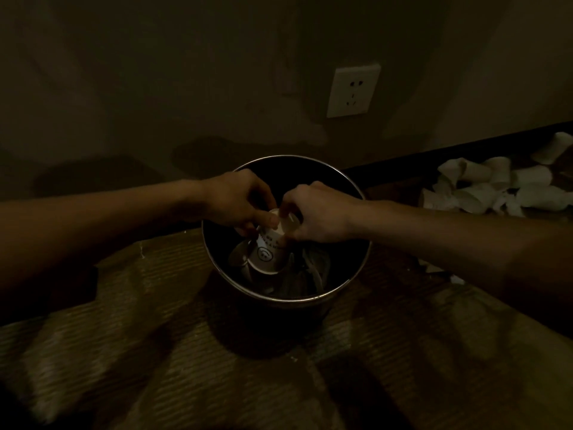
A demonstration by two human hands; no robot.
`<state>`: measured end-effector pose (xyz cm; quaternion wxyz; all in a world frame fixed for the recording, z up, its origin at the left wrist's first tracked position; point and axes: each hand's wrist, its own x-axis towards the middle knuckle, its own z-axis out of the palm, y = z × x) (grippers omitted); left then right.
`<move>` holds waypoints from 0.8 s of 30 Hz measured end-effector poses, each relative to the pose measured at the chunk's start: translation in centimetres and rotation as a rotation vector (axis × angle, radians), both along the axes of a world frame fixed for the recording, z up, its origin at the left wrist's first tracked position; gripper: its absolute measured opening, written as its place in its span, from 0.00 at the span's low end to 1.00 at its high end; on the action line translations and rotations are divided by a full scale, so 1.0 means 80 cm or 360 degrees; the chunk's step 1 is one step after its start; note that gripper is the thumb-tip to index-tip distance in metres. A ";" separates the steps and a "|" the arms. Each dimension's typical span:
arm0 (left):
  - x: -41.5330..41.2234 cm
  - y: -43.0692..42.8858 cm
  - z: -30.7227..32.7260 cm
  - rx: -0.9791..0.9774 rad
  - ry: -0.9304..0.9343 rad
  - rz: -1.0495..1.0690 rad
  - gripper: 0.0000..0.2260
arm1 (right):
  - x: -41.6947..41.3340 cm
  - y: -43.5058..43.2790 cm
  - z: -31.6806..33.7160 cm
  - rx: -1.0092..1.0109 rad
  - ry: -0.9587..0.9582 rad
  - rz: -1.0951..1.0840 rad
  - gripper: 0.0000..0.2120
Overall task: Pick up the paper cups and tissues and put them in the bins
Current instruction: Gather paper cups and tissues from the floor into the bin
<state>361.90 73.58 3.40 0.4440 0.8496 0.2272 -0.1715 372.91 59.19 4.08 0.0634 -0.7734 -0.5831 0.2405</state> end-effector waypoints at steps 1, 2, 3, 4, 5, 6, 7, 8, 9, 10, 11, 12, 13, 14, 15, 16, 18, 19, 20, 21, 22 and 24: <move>0.001 0.000 0.003 0.0024 0.0005 -0.0019 0.06 | 0.000 0.000 0.003 -0.0002 0.0010 0.0002 0.20; 0.003 -0.001 0.007 0.0056 0.0006 -0.0038 0.06 | 0.001 -0.001 0.007 0.0000 0.0025 0.0005 0.19; 0.005 -0.002 0.012 0.0095 -0.0003 -0.0051 0.05 | 0.003 -0.002 0.012 0.0019 0.0034 0.0002 0.18; 0.009 -0.003 0.020 0.0151 -0.0021 -0.0062 0.04 | 0.004 -0.006 0.020 0.0054 0.0035 -0.0008 0.17; 0.013 -0.005 0.028 0.0246 -0.0052 -0.0078 0.04 | 0.007 -0.010 0.028 0.0097 0.0041 -0.0023 0.17; 0.019 -0.008 0.037 0.0380 -0.0095 -0.0102 0.05 | 0.010 -0.017 0.038 0.0145 0.0063 -0.0046 0.16; 0.025 -0.011 0.047 0.0521 -0.0146 -0.0124 0.07 | 0.014 -0.026 0.047 0.0193 0.0093 -0.0075 0.14; 0.031 -0.016 0.057 0.0622 -0.0204 -0.0134 0.09 | 0.019 -0.037 0.056 0.0238 0.0119 -0.0107 0.12; 0.037 -0.023 0.067 0.0679 -0.0258 -0.0143 0.11 | 0.025 -0.049 0.064 0.0274 0.0138 -0.0143 0.10; 0.043 -0.032 0.076 0.0727 -0.0313 -0.0165 0.12 | 0.031 -0.063 0.071 0.0301 0.0153 -0.0184 0.08; 0.050 -0.042 0.086 0.0785 -0.0366 -0.0209 0.12 | 0.039 -0.078 0.078 0.0328 0.0168 -0.0231 0.07; 0.057 -0.054 0.096 0.0841 -0.0424 -0.0261 0.13 | 0.048 -0.095 0.084 0.0357 0.0178 -0.0284 0.06; 0.066 -0.067 0.106 0.0879 -0.0486 -0.0308 0.13 | 0.060 -0.113 0.089 0.0386 0.0181 -0.0344 0.06; 0.077 -0.082 0.116 0.0893 -0.0549 -0.0347 0.14 | 0.073 -0.134 0.093 0.0408 0.0181 -0.0410 0.06; 0.088 -0.099 0.124 0.0888 -0.0615 -0.0377 0.14 | 0.088 -0.156 0.096 0.0421 0.0178 -0.0475 0.06; 0.101 -0.116 0.129 0.0862 -0.0683 -0.0405 0.15 | 0.103 -0.177 0.096 0.0431 0.0172 -0.0541 0.05; 0.130 -0.151 0.130 0.0742 -0.0739 -0.0441 0.14 | 0.132 -0.221 0.086 0.0447 0.0144 -0.0702 0.05; 0.145 -0.168 0.124 0.0667 -0.0713 -0.0457 0.14 | 0.146 -0.241 0.075 0.0453 0.0125 -0.0791 0.05; 0.162 -0.186 0.114 0.0613 -0.0671 -0.0480 0.12 | 0.157 -0.261 0.061 0.0453 0.0113 -0.0875 0.05; 0.179 -0.202 0.100 0.0592 -0.0634 -0.0512 0.10 | 0.168 -0.280 0.046 0.0442 0.0112 -0.0943 0.05; 0.197 -0.219 0.082 0.0580 -0.0599 -0.0540 0.09 | 0.178 -0.298 0.027 0.0410 0.0120 -0.0996 0.04; 0.233 -0.250 0.043 0.0520 -0.0525 -0.0556 0.08 | 0.196 -0.328 -0.013 0.0335 0.0149 -0.1079 0.04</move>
